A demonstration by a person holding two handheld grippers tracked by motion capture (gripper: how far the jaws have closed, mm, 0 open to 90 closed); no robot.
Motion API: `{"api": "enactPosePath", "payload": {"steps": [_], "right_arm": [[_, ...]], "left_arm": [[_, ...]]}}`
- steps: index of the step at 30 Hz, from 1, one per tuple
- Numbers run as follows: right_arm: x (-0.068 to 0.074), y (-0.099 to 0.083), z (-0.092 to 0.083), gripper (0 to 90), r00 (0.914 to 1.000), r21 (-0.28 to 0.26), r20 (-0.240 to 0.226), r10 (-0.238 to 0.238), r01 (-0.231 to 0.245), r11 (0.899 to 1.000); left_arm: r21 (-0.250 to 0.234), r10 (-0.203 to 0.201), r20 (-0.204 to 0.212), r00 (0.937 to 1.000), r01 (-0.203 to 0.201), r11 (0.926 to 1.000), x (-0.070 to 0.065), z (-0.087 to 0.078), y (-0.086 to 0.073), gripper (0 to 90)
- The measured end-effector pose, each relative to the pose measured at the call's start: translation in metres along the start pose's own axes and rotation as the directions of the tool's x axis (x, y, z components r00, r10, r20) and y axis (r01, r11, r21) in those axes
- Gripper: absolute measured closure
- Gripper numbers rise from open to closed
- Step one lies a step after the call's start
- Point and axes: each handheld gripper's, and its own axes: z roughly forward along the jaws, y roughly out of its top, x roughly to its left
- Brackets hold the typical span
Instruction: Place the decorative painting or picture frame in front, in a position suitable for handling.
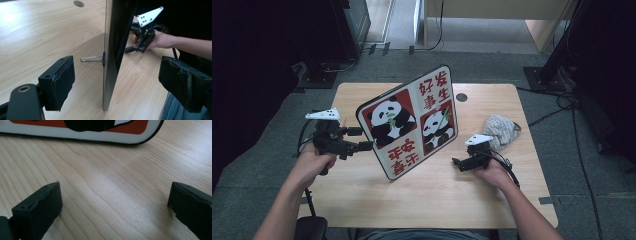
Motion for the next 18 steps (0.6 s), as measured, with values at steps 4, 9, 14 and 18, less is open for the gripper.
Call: {"api": "enactPosePath", "payload": {"steps": [4,9,14,18], "right_arm": [[0.0,0.0,0.0,0.0,1.0,0.0,-0.003,-0.003,0.003,1.0],[-0.001,0.0,0.0,0.0,0.9999,0.001,-0.012,-0.012,0.012,1.0],[-0.004,0.003,-0.003,9.8,0.9993,0.007,-0.028,-0.027,0.027,1.0],[-0.008,0.007,-0.008,12.7,0.9993,0.005,-0.036,-0.01,0.011,1.0]], "left_arm": [[-0.024,-0.006,-0.068,0.9977,0.005,0.9997,-0.001,0.005,-0.007,13.6],[-0.013,-0.026,-0.052,0.9983,0.026,0.9996,0.006,0.009,-0.016,13.2],[0.019,-0.034,-0.038,0.9987,0.035,0.9992,0.01,0.021,-0.024,16.1],[0.018,-0.034,0.007,0.9994,0.034,0.9993,0.01,0.028,-0.027,23.9]]}}
